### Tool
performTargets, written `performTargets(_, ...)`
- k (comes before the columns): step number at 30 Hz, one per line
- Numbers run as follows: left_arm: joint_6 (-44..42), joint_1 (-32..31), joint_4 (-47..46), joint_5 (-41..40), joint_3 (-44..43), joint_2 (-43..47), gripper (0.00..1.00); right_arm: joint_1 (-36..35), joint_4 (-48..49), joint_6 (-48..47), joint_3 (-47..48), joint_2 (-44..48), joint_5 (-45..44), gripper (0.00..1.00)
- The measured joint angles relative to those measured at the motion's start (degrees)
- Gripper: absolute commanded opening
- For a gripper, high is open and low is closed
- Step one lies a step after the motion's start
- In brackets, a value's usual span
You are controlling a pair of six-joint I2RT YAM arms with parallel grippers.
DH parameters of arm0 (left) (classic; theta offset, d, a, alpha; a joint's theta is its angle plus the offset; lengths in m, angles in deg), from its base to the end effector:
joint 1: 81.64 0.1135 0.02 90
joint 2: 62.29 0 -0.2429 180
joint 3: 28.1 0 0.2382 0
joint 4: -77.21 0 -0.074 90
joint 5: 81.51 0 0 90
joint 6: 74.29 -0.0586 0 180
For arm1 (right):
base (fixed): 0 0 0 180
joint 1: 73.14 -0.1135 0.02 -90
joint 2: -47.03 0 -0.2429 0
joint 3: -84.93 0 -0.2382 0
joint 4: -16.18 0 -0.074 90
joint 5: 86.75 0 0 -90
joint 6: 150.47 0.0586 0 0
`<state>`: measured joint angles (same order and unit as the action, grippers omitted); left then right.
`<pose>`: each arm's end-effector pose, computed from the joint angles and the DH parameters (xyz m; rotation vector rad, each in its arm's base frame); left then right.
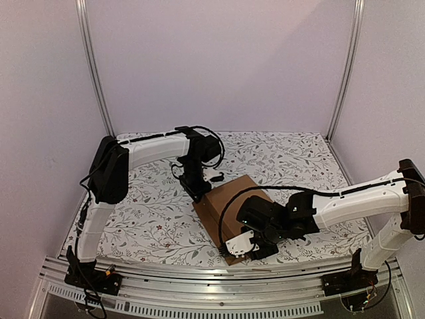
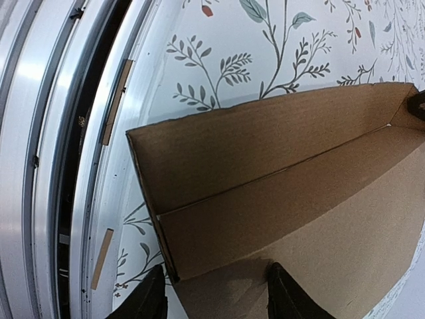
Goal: Fold the paper box
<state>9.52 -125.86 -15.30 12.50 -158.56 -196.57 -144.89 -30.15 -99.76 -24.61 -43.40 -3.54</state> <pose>0.3012 -0.2988 0.1391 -1.3173 -2.8016 0.0909 0.1002 0.2816 0.1540 -2.2165 1.5632 0.0046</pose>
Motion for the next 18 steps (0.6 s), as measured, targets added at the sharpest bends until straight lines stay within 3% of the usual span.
performTargets(10,-3.13,0.00,-3.82,0.20,1.95,0.94,0.00,0.02,0.55,-1.84,0.00,0.00,2.71,0.50)
performTargets(18,-5.29,-0.17,-11.30,0.26,8.74,5.01,0.01,0.02,0.94,-2.99,0.00,0.00,4.87,0.50)
